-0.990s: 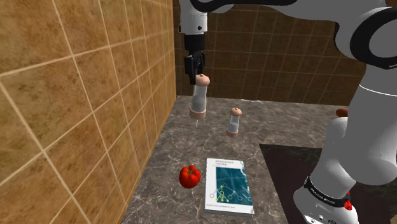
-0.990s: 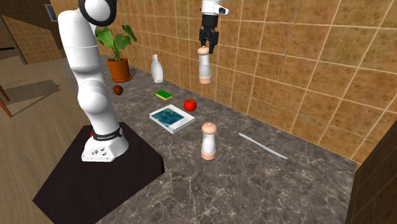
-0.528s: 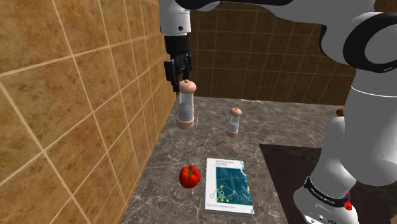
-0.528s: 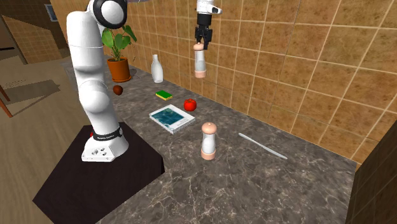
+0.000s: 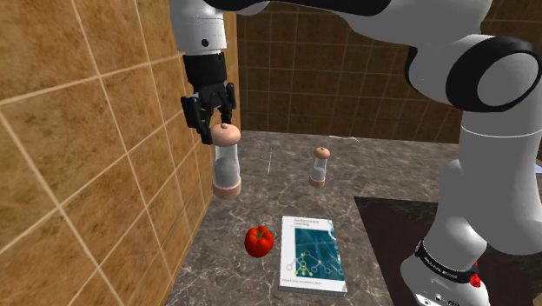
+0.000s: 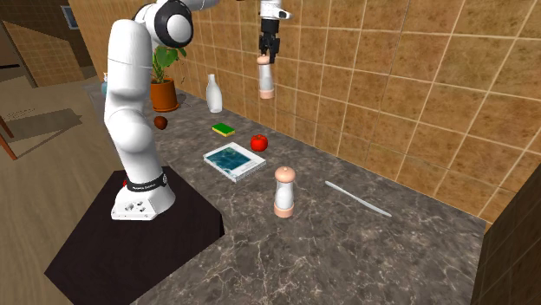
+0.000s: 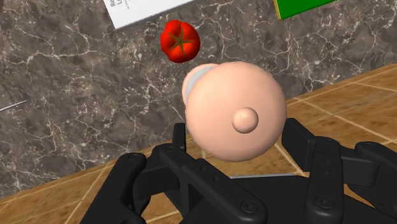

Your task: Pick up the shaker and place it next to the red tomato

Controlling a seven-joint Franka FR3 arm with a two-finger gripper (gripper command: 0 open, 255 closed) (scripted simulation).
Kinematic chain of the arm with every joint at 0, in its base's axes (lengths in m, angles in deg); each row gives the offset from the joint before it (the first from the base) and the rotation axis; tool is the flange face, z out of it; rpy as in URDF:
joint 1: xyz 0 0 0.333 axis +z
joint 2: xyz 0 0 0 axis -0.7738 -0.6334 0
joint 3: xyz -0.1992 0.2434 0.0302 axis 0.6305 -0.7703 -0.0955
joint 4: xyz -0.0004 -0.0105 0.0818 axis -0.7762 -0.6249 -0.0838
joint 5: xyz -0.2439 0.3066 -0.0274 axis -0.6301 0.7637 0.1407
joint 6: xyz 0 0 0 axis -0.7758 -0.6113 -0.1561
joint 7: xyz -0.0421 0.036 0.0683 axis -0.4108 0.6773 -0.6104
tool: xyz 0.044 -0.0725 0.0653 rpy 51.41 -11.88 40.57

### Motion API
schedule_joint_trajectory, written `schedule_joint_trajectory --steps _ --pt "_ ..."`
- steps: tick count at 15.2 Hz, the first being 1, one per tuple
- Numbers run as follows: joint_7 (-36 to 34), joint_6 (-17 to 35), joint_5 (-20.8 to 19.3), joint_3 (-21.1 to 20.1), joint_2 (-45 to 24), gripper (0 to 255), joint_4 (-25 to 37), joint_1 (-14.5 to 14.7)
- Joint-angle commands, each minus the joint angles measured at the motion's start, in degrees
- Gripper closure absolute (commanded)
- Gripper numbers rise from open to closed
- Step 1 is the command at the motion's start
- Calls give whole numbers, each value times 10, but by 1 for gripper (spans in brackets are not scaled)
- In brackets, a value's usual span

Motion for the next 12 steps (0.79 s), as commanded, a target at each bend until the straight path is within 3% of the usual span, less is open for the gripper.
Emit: schedule_joint_trajectory --steps 1,5,6,8,12 --pt "-23 -18 -4 -7 -31 255 50 17" --pt "-68 -77 -16 -17 -132 255 211 62" --pt "-79 -124 -23 -18 -198 255 324 82" --pt "-79 -74 -18 -18 -154 255 230 74" --pt "-78 -15 -14 -19 -115 255 131 67"
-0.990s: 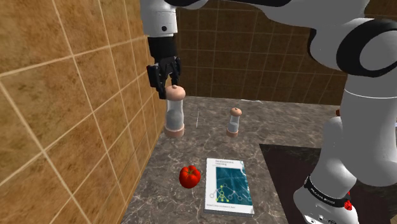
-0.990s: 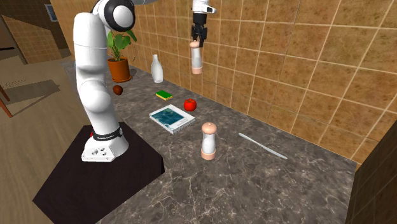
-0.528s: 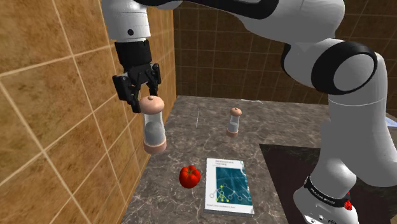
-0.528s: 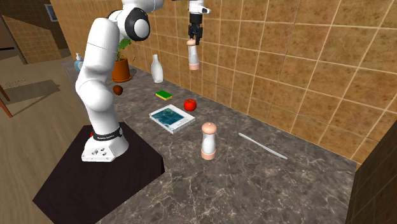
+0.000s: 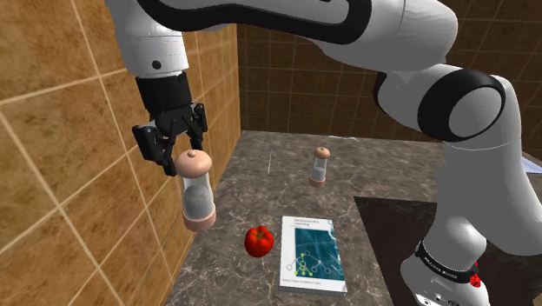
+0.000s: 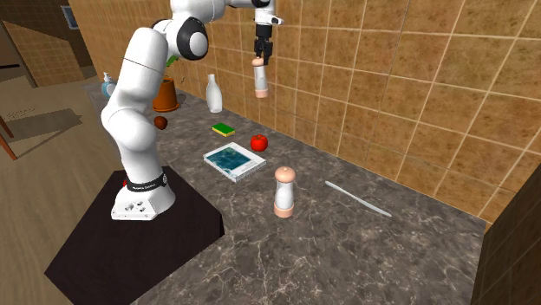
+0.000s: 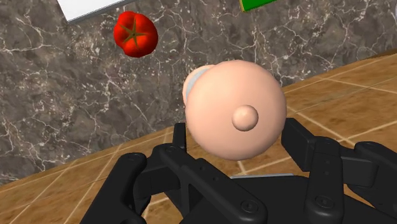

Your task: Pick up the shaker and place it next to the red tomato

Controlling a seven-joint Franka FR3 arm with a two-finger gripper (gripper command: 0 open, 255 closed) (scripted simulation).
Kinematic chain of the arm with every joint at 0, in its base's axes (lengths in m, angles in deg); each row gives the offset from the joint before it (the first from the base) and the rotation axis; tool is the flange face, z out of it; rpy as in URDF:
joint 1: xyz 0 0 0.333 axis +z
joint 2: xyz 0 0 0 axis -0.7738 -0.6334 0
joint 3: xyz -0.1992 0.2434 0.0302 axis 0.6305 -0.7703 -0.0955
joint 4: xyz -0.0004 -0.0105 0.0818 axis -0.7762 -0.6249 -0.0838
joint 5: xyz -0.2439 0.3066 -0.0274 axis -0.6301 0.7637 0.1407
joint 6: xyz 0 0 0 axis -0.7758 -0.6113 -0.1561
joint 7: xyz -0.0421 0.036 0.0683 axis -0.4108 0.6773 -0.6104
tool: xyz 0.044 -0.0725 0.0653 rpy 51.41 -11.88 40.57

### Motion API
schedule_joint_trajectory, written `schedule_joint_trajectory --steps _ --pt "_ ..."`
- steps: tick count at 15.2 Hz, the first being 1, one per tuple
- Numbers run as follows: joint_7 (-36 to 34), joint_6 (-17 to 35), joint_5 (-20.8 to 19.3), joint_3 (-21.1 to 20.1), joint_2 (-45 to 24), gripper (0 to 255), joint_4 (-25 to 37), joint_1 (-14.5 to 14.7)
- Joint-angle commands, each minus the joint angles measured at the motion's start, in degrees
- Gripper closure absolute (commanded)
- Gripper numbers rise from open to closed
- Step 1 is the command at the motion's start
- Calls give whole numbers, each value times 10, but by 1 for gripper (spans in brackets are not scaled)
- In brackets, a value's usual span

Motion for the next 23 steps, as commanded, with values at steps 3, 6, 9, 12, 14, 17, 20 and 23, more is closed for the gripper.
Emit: schedule_joint_trajectory --steps 3,6,9,12,14,17,20,23 --pt "0 46 2 0 21 255 -66 -4" --pt "1 77 4 -1 34 255 -110 -6" --pt "2 106 5 0 43 255 -148 -8" --pt "3 132 5 0 49 255 -181 -9" --pt "3 150 6 0 52 255 -201 -10" --pt "4 174 6 0 55 255 -228 -11" --pt "4 198 6 0 56 255 -253 -12" --pt "4 221 6 0 56 255 -276 -13"
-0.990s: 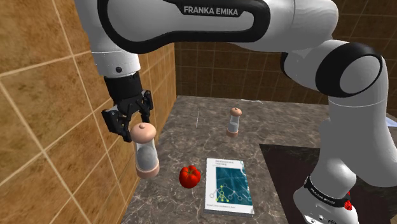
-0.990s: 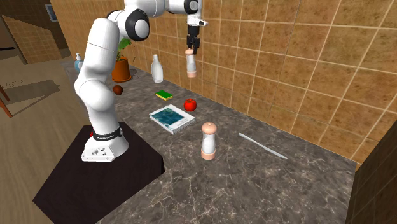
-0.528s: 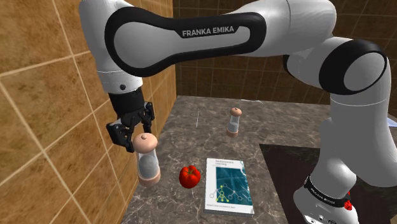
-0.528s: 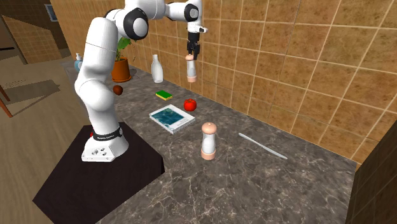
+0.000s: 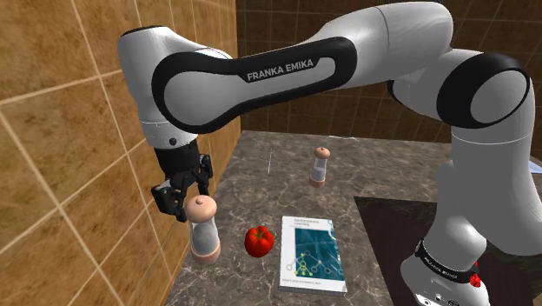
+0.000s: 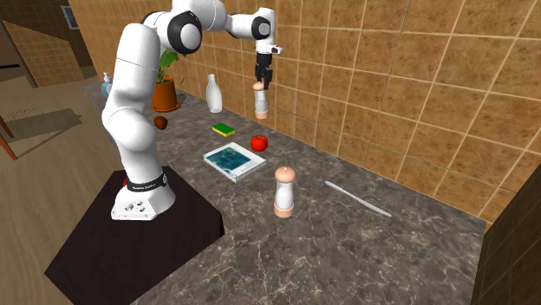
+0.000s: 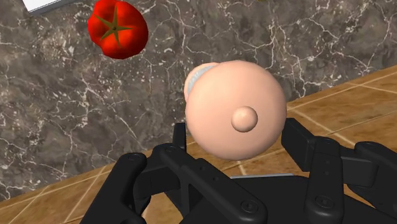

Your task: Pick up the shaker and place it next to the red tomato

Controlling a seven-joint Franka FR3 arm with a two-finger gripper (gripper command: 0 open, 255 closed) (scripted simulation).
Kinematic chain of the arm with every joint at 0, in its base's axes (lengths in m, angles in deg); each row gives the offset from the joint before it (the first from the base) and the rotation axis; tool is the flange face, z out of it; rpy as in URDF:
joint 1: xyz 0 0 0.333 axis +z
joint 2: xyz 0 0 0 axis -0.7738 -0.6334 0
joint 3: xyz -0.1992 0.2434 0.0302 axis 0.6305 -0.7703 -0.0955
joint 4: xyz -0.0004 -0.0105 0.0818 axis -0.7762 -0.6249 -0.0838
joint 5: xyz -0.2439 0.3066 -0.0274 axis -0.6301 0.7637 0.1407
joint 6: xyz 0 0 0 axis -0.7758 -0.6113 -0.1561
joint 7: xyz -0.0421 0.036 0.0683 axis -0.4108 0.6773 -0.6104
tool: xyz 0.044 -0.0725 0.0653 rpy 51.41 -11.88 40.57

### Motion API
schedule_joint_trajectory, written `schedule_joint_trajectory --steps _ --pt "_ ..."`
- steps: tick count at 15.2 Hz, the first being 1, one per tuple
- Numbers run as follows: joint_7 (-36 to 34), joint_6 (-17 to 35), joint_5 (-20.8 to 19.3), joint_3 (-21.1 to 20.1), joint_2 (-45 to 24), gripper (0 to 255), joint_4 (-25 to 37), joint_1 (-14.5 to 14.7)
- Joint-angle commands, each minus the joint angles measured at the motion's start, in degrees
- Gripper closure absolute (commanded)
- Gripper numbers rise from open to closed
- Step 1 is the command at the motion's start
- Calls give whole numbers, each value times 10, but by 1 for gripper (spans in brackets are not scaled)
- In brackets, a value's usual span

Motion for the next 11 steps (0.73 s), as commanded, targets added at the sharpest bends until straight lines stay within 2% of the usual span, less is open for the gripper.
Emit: schedule_joint_trajectory --steps 1,11 --pt "0 19 0 0 -1 255 -17 0" --pt "1 90 -2 1 -13 255 -76 -1"
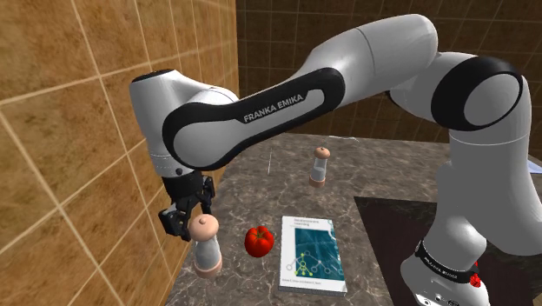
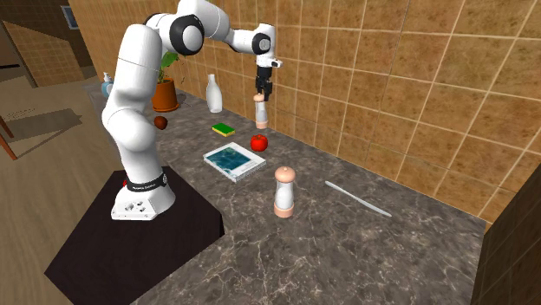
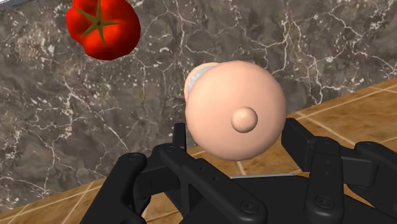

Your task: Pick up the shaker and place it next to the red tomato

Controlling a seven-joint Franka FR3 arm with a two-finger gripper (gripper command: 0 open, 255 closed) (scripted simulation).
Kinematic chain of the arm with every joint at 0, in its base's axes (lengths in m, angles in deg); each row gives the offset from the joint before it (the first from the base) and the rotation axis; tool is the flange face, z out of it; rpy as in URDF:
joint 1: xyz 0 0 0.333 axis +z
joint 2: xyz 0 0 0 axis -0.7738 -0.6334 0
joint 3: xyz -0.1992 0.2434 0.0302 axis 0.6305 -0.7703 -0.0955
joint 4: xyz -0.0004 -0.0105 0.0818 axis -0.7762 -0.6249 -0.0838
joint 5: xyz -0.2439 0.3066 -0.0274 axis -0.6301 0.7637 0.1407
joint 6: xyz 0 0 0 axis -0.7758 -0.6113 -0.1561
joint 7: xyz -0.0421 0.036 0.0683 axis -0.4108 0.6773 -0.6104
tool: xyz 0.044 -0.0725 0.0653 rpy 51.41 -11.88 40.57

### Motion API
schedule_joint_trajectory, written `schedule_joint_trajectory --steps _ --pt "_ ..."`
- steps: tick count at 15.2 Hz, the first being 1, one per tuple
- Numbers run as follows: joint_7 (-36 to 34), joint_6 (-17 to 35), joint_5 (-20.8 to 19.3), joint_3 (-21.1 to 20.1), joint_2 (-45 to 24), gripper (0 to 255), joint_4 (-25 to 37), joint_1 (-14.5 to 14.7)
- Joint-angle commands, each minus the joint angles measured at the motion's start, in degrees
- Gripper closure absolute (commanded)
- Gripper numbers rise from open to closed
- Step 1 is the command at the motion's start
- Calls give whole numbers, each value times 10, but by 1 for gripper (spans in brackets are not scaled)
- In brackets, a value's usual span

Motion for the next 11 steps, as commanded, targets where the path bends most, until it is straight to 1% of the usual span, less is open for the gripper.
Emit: schedule_joint_trajectory --steps 1,7,11 --pt "0 14 0 0 -2 255 -11 0" --pt "0 53 -2 1 -16 255 -38 0" --pt "0 58 -2 1 -18 255 -40 0"
